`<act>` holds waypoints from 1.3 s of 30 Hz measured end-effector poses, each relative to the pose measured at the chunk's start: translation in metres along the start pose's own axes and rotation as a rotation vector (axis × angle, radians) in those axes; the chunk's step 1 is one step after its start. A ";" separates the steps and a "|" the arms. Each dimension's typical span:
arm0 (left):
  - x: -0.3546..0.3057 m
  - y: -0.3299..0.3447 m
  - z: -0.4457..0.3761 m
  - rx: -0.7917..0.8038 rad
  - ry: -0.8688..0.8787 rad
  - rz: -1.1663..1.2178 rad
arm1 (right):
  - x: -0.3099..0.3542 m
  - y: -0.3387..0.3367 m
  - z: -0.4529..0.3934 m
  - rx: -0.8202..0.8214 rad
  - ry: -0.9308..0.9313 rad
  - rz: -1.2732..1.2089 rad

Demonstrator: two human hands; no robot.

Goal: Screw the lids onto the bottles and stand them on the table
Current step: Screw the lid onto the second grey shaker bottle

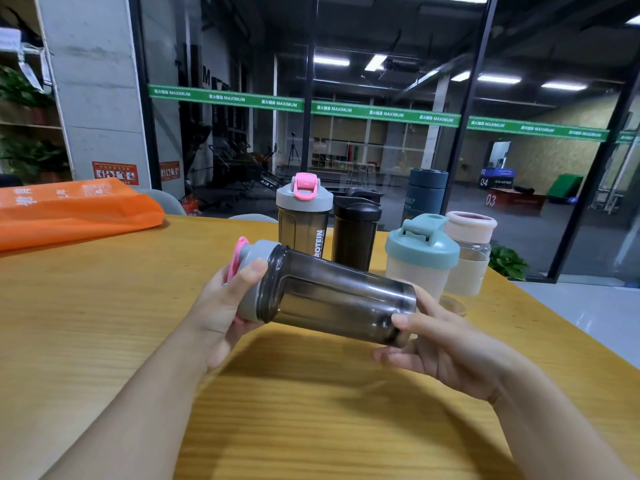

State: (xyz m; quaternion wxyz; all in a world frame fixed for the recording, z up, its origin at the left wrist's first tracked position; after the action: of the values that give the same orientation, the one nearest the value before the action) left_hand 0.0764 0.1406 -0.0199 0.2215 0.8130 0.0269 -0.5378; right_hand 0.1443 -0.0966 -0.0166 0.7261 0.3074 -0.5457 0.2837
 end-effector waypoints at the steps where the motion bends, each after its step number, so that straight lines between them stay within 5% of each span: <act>1: 0.001 0.000 0.000 -0.007 -0.008 0.003 | 0.001 -0.001 0.001 -0.024 -0.014 0.013; 21: -0.009 0.008 0.005 0.130 0.093 -0.003 | 0.007 -0.008 0.003 -0.173 -0.070 0.126; 29: -0.005 0.021 0.014 0.270 -0.008 -0.099 | -0.008 -0.005 0.001 -0.211 0.123 -0.036; 39: 0.002 0.034 0.025 0.407 -0.066 -0.228 | -0.005 -0.021 0.028 -0.278 -0.164 0.127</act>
State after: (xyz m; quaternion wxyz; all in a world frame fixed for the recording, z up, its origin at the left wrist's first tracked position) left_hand 0.0652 0.0999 -0.0188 -0.0082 0.8148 0.0023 -0.5797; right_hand 0.1418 -0.1316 -0.0179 0.6952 0.1909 -0.6554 0.2250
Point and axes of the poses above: each hand's wrist, its own z-axis away from the middle knuckle, its own y-axis out of the palm, x = y × z, the point moved 6 cm from there along -z, towards the middle knuckle, and after that the axes turned 8 degrees about y, right-handed, at the moved point
